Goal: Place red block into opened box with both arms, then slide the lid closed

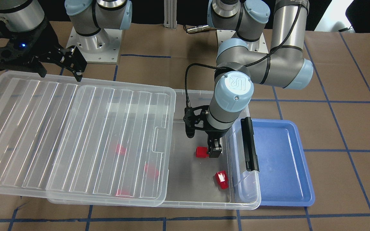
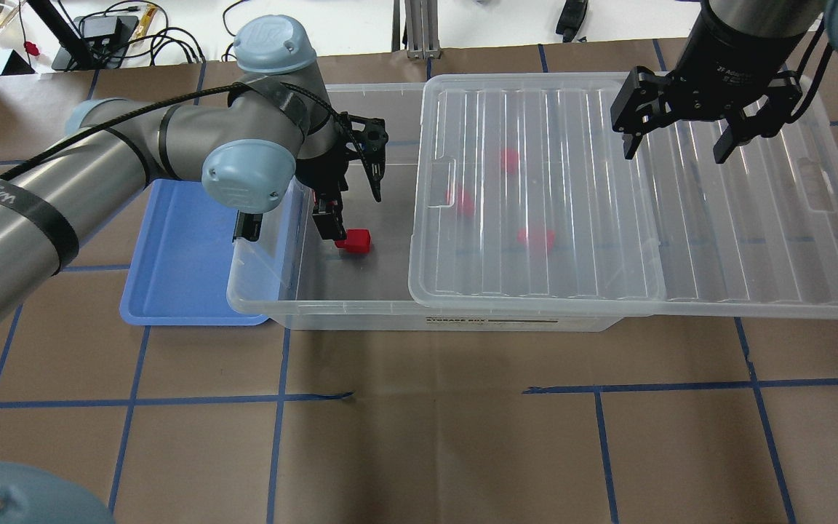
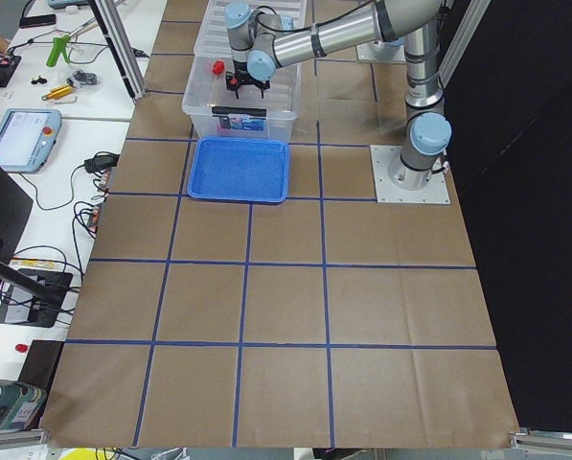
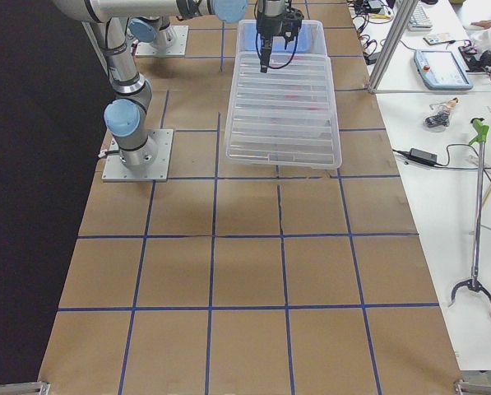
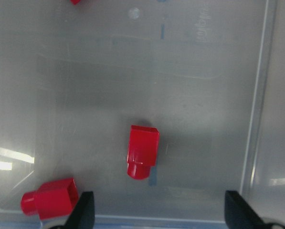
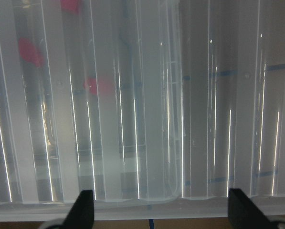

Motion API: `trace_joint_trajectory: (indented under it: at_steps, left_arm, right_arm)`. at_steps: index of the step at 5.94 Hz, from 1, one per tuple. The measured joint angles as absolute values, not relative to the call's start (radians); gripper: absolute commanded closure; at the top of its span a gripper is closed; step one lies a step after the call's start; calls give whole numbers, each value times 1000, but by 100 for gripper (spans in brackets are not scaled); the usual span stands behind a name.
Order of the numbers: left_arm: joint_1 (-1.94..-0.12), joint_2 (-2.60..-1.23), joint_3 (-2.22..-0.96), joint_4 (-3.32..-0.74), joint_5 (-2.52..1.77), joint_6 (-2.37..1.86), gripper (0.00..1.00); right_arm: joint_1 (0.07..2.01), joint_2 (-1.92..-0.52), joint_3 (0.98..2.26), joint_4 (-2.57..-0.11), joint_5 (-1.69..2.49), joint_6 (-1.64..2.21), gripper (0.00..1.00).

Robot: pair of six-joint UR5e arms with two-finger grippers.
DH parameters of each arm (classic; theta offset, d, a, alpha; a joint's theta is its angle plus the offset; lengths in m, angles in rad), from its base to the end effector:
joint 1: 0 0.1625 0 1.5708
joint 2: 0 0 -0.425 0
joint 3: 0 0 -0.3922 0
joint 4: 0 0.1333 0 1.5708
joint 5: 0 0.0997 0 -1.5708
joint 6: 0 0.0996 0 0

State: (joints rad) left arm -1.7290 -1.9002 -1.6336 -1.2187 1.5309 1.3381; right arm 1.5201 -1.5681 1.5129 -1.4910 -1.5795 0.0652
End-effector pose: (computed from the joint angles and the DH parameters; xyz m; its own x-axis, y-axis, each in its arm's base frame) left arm -0.2294 -0.5665 0.3113 -0.0744 0.9961 0.0482 0.9967 0.0759 -0.0295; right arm 0.1074 -0.4961 0.5071 -0.9933 0.1154 0.0103 0.1156 0.9930 0.0240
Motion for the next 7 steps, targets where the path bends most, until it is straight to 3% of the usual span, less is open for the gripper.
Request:
trace_joint_trajectory:
  at_steps: [2, 4, 7]
  left_arm:
    - [-1708, -1771, -1627, -1317, 1536, 1170, 4]
    - [-1705, -1719, -1601, -1345, 1551, 836, 2]
    - [-1642, -1617, -1575, -1460, 1553, 396, 2]
  right_arm:
    - [1426, -1566, 1519, -1492, -1586, -53, 0]
    - [1208, -1558, 1563, -1500, -1625, -267, 0]
    - [932, -1448, 1615, -1715, -1720, -556, 0]
